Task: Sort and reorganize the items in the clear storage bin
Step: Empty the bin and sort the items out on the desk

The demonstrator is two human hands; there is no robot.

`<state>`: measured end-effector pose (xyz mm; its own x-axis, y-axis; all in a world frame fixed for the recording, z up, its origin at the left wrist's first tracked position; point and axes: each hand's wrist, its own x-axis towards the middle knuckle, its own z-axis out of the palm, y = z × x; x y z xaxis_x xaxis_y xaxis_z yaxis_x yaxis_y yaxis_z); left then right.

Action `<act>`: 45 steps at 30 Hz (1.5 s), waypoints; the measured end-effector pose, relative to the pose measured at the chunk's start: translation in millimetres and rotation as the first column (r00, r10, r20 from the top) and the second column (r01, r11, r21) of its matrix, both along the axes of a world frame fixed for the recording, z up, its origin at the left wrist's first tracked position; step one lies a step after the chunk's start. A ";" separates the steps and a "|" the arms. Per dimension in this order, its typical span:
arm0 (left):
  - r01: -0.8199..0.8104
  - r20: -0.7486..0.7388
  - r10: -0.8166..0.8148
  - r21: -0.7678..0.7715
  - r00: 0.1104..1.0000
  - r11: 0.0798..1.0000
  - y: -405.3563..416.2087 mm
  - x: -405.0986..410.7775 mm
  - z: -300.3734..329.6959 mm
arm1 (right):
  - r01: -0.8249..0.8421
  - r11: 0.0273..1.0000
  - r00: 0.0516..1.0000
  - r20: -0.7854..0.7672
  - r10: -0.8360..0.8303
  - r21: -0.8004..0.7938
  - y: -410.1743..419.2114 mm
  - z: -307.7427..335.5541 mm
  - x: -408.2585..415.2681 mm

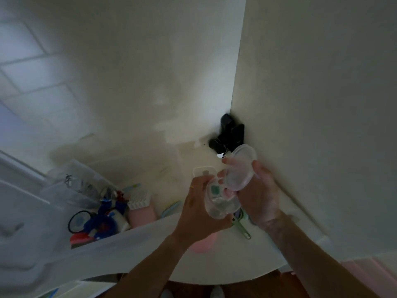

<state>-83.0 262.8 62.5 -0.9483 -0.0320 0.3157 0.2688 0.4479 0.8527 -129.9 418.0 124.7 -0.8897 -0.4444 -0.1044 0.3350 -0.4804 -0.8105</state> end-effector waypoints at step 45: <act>-0.207 0.348 -0.722 0.937 0.598 0.280 36.5 -12.6 49.4 | 0.145 0.160 0.728 -0.215 0.651 0.976 51.1 65.2 -29.4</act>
